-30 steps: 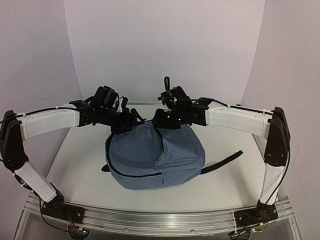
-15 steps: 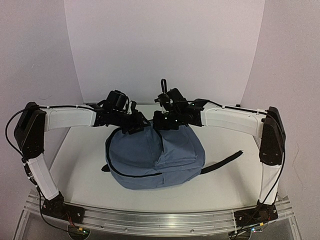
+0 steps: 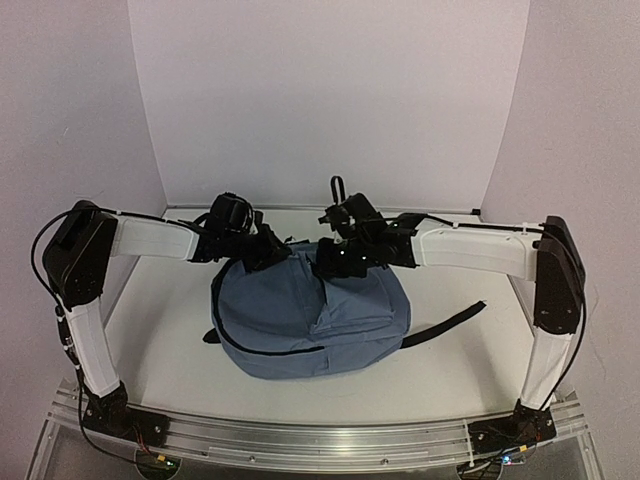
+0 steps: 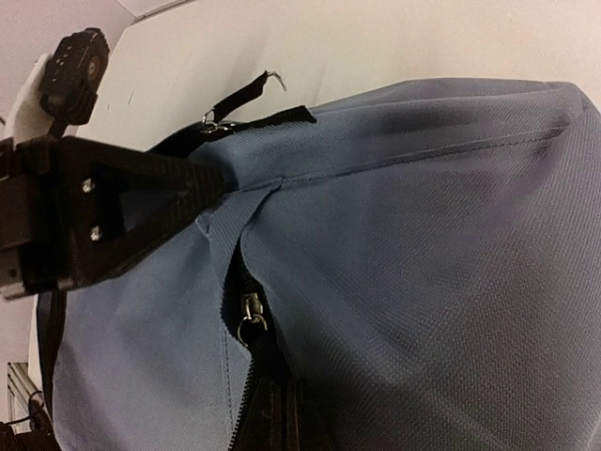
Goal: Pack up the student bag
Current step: Zip the student bag at the center of the board.
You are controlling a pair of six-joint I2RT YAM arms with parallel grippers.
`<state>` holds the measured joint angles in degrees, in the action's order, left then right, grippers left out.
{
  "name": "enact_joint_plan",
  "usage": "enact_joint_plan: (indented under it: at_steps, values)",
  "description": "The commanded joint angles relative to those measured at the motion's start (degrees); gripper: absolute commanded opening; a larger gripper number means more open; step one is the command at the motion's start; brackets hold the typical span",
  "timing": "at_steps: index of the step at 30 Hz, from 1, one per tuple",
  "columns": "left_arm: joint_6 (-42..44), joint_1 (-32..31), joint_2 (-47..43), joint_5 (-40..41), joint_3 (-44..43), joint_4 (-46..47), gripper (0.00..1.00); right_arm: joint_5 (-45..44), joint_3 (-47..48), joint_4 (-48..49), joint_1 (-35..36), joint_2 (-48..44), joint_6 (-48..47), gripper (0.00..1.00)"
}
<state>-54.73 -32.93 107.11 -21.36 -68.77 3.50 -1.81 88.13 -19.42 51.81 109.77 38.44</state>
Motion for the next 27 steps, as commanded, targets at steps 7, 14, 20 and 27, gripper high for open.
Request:
enact_joint_plan:
  at_steps: [7,14,20,27]
  values:
    - [-1.3,0.9,2.1,0.8,0.7,3.5,0.17,1.1,-6.5,0.4,5.0,-8.8,6.3,0.0]
    - [2.4,0.9,1.1,2.7,-0.8,1.7,0.17,0.1,-11.1,0.3,6.5,-11.3,9.3,0.0]
    - [7.4,0.8,-2.6,3.9,-4.1,-4.4,0.28,-1.6,-14.7,0.5,7.8,-13.8,11.2,0.0]
    - [9.3,-4.4,-9.0,7.9,-5.3,-13.4,0.59,-3.5,-13.3,1.0,8.0,-12.7,10.8,0.0]
